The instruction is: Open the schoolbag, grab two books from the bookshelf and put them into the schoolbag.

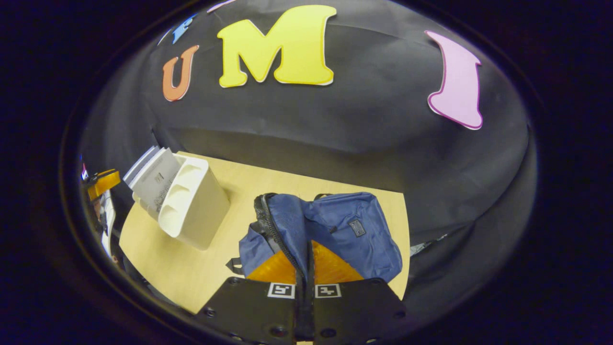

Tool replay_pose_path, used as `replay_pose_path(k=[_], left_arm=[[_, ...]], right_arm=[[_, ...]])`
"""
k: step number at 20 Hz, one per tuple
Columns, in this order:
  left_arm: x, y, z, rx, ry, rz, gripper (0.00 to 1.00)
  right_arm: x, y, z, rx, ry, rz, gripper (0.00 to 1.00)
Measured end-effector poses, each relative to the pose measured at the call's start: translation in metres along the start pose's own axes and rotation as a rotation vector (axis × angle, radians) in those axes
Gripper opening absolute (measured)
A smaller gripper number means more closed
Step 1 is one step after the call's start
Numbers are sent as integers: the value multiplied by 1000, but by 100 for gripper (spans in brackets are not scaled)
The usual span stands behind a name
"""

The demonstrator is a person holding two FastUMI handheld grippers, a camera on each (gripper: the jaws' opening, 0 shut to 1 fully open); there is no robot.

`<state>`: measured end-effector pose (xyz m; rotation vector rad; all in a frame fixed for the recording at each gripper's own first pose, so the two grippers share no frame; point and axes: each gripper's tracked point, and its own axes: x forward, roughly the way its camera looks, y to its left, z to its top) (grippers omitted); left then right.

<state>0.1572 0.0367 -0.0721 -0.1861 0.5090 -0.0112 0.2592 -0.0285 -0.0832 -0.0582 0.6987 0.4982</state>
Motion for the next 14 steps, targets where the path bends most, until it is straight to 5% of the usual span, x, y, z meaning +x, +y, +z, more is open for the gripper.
replay_pose_path(k=[11,14], left_arm=[[101,20,-43,160,415,72,97],[112,26,-51,197,495,104,88]], right_arm=[[7,-11,-2,2,6,32,1],[5,-7,-5,32,12,61,0]])
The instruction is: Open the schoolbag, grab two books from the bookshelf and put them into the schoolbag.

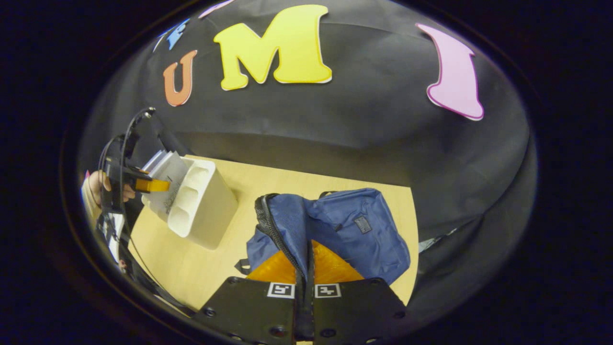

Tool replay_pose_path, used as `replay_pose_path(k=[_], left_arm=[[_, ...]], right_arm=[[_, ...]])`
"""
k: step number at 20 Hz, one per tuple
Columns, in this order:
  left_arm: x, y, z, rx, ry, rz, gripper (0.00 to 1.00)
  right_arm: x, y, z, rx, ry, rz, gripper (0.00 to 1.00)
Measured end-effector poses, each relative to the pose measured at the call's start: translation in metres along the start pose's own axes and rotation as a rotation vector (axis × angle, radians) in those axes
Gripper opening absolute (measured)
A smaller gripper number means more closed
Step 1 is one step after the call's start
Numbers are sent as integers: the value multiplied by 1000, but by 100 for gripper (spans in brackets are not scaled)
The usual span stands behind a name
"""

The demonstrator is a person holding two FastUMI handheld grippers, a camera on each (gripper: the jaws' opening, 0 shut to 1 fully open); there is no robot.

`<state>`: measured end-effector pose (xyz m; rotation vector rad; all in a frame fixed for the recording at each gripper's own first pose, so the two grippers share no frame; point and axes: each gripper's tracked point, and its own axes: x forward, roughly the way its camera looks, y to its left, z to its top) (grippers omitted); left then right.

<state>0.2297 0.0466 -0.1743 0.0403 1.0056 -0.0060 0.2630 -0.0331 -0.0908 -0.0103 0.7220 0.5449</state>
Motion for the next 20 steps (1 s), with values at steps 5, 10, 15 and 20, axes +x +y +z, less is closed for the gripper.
replay_pose_path(k=[5,10,15,20], left_arm=[[14,2,0,50,87,13,62],[13,-6,-2,-4,106,-37,48],[-4,-3,-10,-48,108,-35,47],[-54,5,-9,-55,39,-26,47]], right_arm=[[1,-3,-1,7,5,9,1],[4,-8,-5,32,11,29,4],[6,-9,-9,45,12,42,1],[6,-7,-14,39,15,56,1]])
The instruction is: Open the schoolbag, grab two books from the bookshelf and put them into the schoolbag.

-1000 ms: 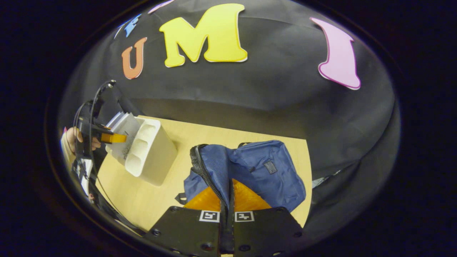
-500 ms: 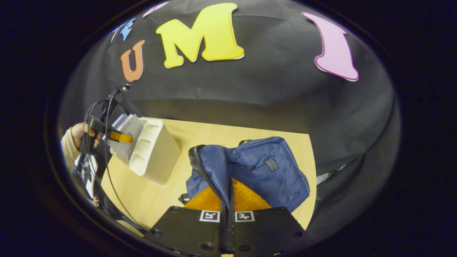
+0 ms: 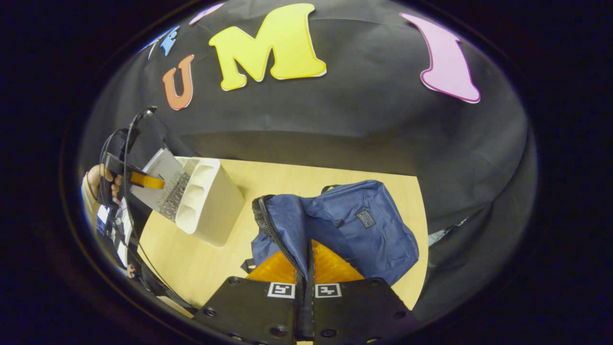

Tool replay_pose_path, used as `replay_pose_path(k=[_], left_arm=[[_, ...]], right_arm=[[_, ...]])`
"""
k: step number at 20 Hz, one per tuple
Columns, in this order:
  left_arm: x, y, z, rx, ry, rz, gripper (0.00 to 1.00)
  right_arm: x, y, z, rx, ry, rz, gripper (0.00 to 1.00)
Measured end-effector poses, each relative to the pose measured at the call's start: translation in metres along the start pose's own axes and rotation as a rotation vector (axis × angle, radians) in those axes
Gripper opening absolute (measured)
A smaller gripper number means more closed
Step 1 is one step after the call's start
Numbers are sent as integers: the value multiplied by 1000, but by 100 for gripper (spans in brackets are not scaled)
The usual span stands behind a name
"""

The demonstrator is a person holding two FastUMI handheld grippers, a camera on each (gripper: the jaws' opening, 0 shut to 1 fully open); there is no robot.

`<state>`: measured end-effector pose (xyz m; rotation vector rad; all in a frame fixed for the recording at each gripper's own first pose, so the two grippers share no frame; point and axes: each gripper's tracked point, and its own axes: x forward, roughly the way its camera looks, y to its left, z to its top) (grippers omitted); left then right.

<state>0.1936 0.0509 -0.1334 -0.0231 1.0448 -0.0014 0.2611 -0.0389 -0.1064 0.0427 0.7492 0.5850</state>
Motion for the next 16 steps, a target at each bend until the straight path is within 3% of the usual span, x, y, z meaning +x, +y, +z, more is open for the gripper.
replay_pose_path(k=[3,6,10,12,15,16], left_arm=[[-41,-1,-9,-34,-70,-46,43],[-82,-4,-35,-142,-120,-108,47],[-120,-7,-71,-243,-139,-181,47],[-126,-13,-97,-285,-122,-215,43],[-119,-40,-154,-400,-16,-303,47],[-113,-51,-168,-429,8,-328,47]], right_arm=[[1,1,-6,2,-4,8,1],[3,4,-13,0,-3,13,4],[3,10,-25,-4,-1,29,1],[4,15,-31,-20,0,31,1],[8,21,-44,-33,17,45,4],[9,22,-47,-33,19,47,1]])
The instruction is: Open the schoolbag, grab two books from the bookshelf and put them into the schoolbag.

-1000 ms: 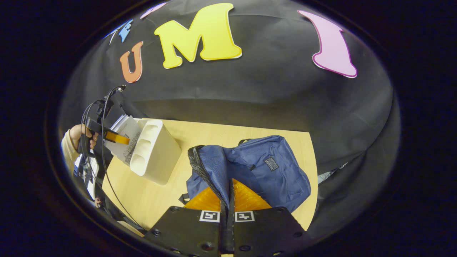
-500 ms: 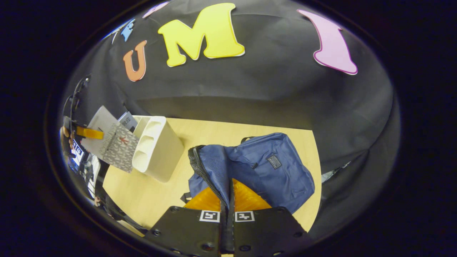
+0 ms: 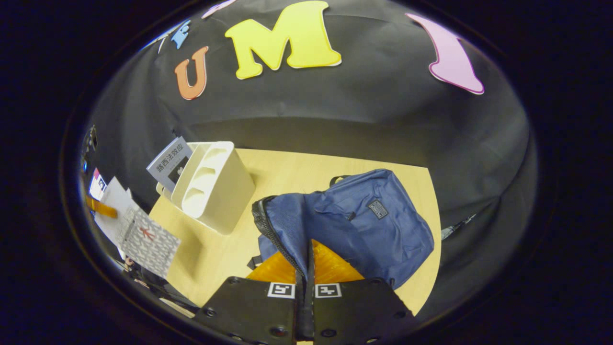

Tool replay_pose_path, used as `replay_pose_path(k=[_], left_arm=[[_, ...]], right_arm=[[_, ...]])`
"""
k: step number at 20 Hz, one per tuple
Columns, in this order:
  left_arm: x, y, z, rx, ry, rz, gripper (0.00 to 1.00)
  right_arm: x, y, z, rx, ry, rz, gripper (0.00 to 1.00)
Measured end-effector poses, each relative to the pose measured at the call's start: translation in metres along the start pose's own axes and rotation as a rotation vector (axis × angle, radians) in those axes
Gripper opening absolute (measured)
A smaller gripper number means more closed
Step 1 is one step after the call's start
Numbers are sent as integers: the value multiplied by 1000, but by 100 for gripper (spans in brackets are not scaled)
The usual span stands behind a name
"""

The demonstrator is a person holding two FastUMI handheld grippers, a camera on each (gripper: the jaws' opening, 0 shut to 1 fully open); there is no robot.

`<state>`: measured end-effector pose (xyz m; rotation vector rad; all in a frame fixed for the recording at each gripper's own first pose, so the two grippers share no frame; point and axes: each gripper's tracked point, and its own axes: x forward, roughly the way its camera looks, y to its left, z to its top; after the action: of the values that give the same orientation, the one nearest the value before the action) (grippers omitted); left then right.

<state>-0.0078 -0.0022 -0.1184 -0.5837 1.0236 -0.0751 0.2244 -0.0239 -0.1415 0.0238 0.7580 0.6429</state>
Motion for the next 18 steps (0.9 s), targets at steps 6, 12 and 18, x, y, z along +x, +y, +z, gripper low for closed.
replay_pose_path(k=[6,12,18], left_arm=[[40,-52,-55,-132,49,-207,47],[85,-102,-59,-268,69,-404,51],[121,-134,-40,-280,-38,-524,42]], right_arm=[[2,1,-4,-7,16,0,1],[5,2,-6,14,41,3,1],[8,-4,0,90,73,-20,1]])
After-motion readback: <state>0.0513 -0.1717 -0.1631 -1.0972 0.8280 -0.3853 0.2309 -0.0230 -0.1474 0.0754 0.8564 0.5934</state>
